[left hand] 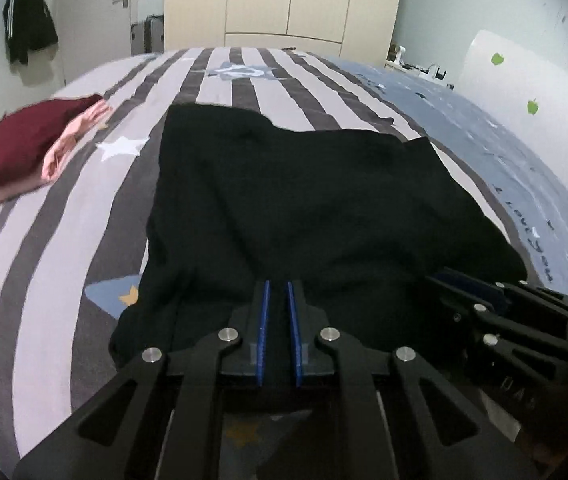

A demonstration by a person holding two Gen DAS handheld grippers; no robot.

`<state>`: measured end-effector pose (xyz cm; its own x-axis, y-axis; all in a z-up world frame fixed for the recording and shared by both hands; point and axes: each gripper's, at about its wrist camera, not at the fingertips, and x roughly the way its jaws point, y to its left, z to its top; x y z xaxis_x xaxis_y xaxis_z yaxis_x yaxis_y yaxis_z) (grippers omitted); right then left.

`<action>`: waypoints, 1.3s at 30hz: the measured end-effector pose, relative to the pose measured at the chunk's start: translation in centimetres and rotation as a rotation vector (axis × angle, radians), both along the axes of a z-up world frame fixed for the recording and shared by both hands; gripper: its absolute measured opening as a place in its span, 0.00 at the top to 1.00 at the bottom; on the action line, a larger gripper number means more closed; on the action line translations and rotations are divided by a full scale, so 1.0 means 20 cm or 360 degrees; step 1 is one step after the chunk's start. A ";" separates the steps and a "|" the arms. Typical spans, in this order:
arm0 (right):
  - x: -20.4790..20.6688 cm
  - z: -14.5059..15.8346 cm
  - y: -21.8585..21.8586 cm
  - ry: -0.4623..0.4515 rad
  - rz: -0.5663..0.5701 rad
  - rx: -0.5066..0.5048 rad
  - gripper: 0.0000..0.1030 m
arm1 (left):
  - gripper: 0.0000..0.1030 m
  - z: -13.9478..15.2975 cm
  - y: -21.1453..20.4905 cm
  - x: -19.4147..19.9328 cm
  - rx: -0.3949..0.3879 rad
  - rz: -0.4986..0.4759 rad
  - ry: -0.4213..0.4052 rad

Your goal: Fold clothes

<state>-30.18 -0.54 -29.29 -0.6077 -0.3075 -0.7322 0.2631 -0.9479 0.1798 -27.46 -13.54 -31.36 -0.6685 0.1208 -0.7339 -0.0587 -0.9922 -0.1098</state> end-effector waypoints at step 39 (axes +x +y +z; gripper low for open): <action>-0.28 -0.04 0.49 -0.0192 -0.0258 0.0001 0.42 | 0.35 0.13 -0.42 -0.26 0.0223 0.0232 -0.0166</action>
